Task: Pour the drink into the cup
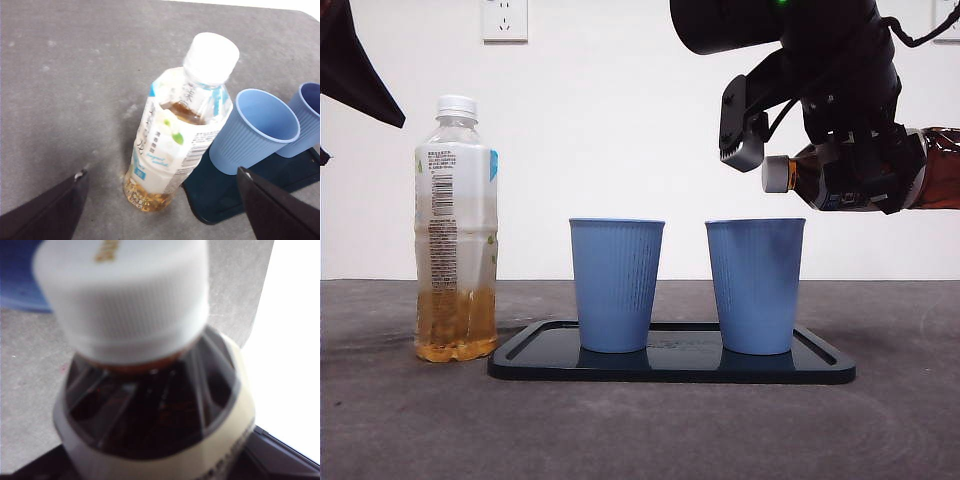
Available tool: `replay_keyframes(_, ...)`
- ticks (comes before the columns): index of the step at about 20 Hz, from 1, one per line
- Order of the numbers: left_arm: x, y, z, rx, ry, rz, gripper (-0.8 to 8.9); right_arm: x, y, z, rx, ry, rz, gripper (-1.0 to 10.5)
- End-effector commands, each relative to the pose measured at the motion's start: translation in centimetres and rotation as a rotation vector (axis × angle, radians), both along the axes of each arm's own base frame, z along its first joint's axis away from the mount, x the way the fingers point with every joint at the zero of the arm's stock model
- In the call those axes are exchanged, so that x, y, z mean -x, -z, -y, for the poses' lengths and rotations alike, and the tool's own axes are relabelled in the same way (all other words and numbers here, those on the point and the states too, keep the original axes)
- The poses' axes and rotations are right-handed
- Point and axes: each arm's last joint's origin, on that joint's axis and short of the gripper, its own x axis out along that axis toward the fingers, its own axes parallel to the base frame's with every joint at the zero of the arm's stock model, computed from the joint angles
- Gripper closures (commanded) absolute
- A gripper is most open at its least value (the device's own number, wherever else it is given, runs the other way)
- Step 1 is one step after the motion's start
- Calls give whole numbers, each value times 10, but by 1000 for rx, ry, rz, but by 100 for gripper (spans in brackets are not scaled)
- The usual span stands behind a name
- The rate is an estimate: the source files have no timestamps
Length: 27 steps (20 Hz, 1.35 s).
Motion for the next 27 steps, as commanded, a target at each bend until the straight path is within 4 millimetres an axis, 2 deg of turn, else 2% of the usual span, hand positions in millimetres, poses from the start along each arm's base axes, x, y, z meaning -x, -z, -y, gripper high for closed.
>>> replay_keyframes(1,-2,-3,1,6,3,15,345,-3,-8,-5,27,-6,47,735)
replay_keyframes(6,-2,-3,1,21,-5,6,345,0,-11,-3,-53,67,109,735)
replay_keyframes(8,-2,-3,1,24,-6,5,345,2,-19,1,-130,101,142,735)
replay_keyframes(12,-2,-3,1,25,-7,4,345,6,-46,24,-505,210,138,735)
replay_keyframes(15,-2,-3,1,24,-7,5,345,7,-70,55,-792,278,204,735)
replay_keyframes(18,-2,-3,1,24,-6,5,345,12,-80,86,-1084,266,322,735)
replay_keyframes(20,-2,-3,1,24,-7,4,345,17,-74,103,-1248,215,419,735)
replay_keyframes(22,-2,-3,1,28,-9,1,345,21,-60,112,-1381,183,487,735)
replay_keyframes(24,-2,-3,1,41,-15,-6,345,21,-40,115,-1486,139,516,735)
replay_keyframes(27,-2,-3,1,42,-15,-6,345,20,-11,115,-1546,104,575,735)
